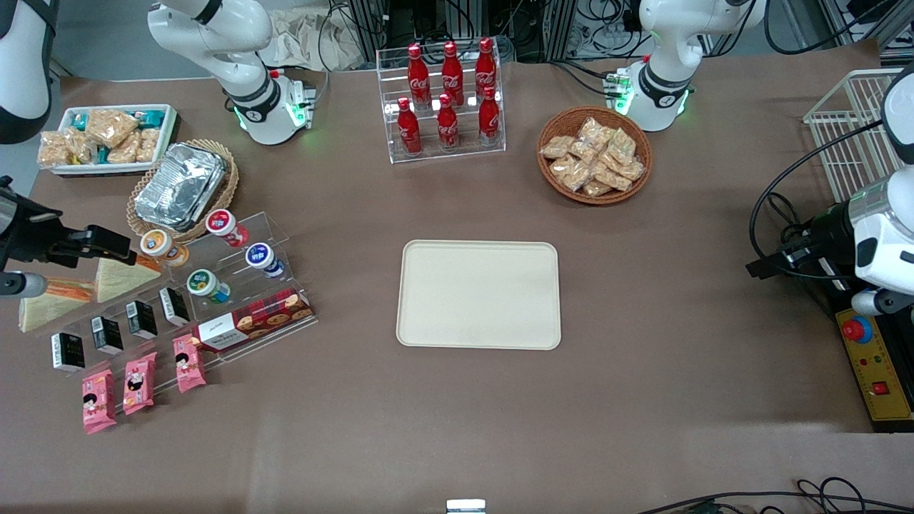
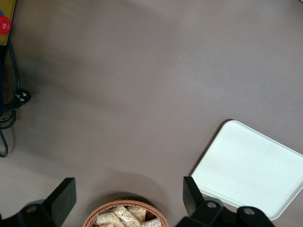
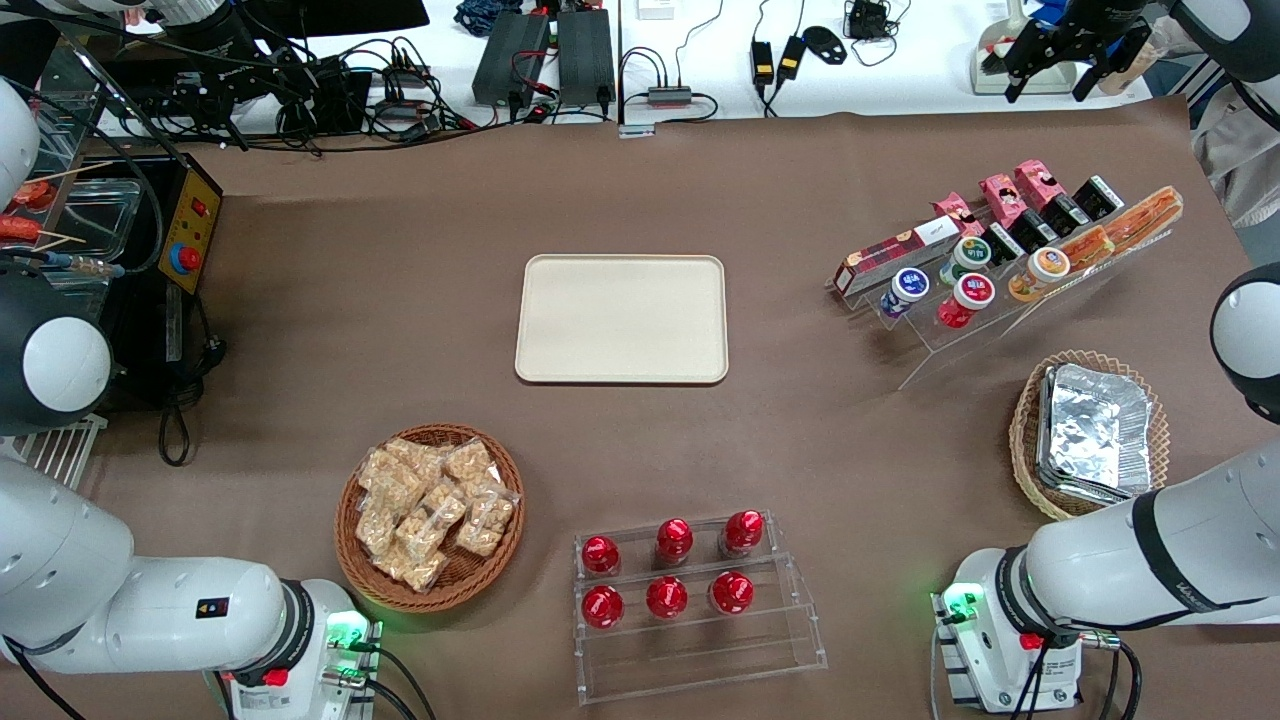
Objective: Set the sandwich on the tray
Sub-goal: 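Move the right gripper toward the wrapped triangular sandwiches in the rack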
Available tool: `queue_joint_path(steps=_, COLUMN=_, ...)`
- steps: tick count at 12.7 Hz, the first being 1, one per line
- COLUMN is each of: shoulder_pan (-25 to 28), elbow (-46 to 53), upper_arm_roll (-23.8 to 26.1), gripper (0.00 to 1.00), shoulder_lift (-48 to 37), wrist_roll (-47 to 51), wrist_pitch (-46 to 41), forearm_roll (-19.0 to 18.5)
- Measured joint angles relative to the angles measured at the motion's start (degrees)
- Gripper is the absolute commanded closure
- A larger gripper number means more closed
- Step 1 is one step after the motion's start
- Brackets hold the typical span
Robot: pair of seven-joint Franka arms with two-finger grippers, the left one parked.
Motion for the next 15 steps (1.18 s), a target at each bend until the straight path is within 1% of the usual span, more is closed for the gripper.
queue_joint_path(steps=2, shoulder_pan=-0.18, elbow=0.02, upper_arm_roll=-1.36, gripper=0.00, shoulder_lift=-0.02, wrist_roll=5.03, wrist_pitch=0.00, forearm_roll=0.14)
queue_joint_path(steps=4, shoulder_pan=-0.26, elbow=0.06, upper_arm_roll=-2.01, gripper=0.00, shoulder_lift=-0.03, wrist_roll=15.10, wrist_pitch=0.38, forearm_roll=0.71)
queue_joint_path(steps=5, shoulder_pan=-0.26, elbow=0.08, upper_arm_roll=-2.26, gripper=0.00, shoulder_lift=-0.03, wrist_roll=18.63, wrist_pitch=1.35, forearm_roll=0.71)
queue_joint_path(steps=8, shoulder_pan=-0.49, elbow=0.15, upper_arm_roll=-4.21, gripper=0.00, shoulder_lift=-0.02, wrist_roll=22.33, wrist_pitch=2.54, forearm_roll=0.73)
queue_joint_path(steps=12, shoulder_pan=-1.24, elbow=0.15, upper_arm_roll=-9.08, gripper=0.00, shoulder_lift=0.10, wrist_roll=24.15, wrist_pitch=2.71, forearm_roll=1.90)
queue_joint_path(steps=13, shoulder_pan=-1.30, elbow=0.15, upper_arm_roll=-9.46, gripper=0.00, shoulder_lift=0.10, wrist_roll=26.50, wrist_pitch=2.77, forearm_roll=1.98)
queue_joint_path(steps=15, shoulder_pan=-0.92, elbow=0.15, upper_arm_roll=-9.12, gripper=0.00, shoulder_lift=0.11, wrist_roll=34.74, wrist_pitch=3.00, forearm_roll=1.93)
